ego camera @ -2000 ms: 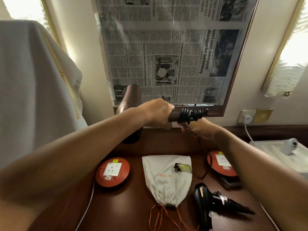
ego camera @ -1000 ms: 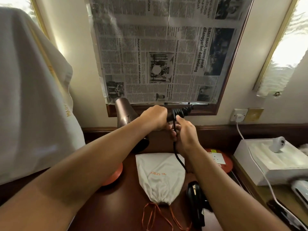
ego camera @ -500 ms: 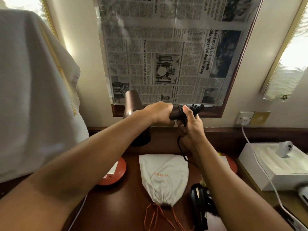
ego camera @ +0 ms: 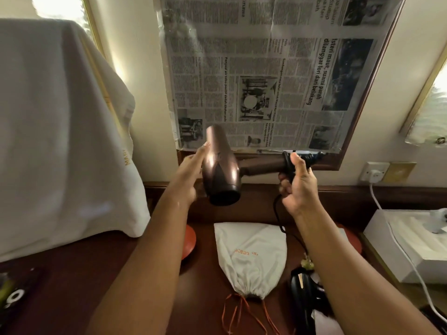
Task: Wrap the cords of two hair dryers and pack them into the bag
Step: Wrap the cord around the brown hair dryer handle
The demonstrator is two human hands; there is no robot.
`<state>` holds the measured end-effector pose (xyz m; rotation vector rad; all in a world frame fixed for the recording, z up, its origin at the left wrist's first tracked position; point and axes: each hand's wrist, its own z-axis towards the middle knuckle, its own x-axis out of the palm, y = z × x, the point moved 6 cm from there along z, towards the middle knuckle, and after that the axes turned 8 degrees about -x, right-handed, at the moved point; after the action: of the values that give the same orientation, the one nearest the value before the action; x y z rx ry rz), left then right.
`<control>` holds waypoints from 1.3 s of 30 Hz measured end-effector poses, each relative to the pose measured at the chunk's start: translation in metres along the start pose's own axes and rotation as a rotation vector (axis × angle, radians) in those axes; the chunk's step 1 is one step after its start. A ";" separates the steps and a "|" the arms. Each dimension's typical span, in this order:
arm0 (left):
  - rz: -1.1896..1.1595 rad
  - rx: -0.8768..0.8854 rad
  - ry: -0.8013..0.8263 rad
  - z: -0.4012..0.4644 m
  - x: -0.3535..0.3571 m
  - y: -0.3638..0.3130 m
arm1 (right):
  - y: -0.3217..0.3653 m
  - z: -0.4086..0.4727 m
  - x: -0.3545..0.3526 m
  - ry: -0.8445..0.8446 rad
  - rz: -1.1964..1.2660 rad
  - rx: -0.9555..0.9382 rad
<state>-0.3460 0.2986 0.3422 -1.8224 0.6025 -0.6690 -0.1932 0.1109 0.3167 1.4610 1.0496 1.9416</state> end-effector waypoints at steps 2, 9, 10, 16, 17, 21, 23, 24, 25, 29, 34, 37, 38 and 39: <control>-0.142 -0.143 0.104 -0.001 0.001 0.015 | -0.005 -0.004 0.001 0.017 0.000 0.014; -0.261 -0.184 0.182 -0.006 0.006 0.035 | -0.021 -0.016 -0.004 0.054 -0.003 0.098; -0.266 -0.195 0.187 -0.007 0.006 0.038 | -0.022 -0.017 -0.005 0.063 -0.001 0.102; -0.296 -0.207 0.121 -0.011 0.004 0.049 | -0.026 -0.034 -0.005 0.204 -0.025 0.143; -0.297 -0.210 0.095 -0.011 0.003 0.052 | -0.029 -0.038 -0.006 0.229 -0.013 0.164; -0.274 -0.226 0.019 -0.010 -0.004 0.064 | -0.047 -0.053 -0.022 0.264 -0.048 0.269; -0.272 -0.232 0.008 -0.010 -0.006 0.069 | -0.057 -0.060 -0.027 0.298 -0.100 0.315; -0.276 -0.239 0.014 -0.011 -0.007 0.073 | -0.062 -0.064 -0.028 0.319 -0.122 0.334; -0.282 -0.245 0.019 -0.012 -0.007 0.076 | -0.065 -0.067 -0.030 0.343 -0.139 0.349; -0.311 -0.260 0.012 -0.014 -0.013 0.083 | -0.072 -0.076 -0.041 0.462 -0.215 0.356; -0.314 -0.234 0.028 -0.021 -0.019 0.081 | -0.077 -0.077 -0.053 0.581 -0.418 0.392; -0.334 -0.224 0.036 -0.023 -0.023 0.079 | -0.076 -0.076 -0.058 0.654 -0.631 0.424; -0.336 -0.217 0.048 -0.025 -0.023 0.077 | -0.075 -0.072 -0.060 0.670 -0.689 0.432; -0.330 -0.206 0.063 -0.026 -0.024 0.076 | -0.072 -0.066 -0.060 0.678 -0.737 0.436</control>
<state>-0.3879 0.2740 0.2742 -2.1253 0.4264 -0.9143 -0.2418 0.0886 0.2152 0.3971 2.0492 1.6970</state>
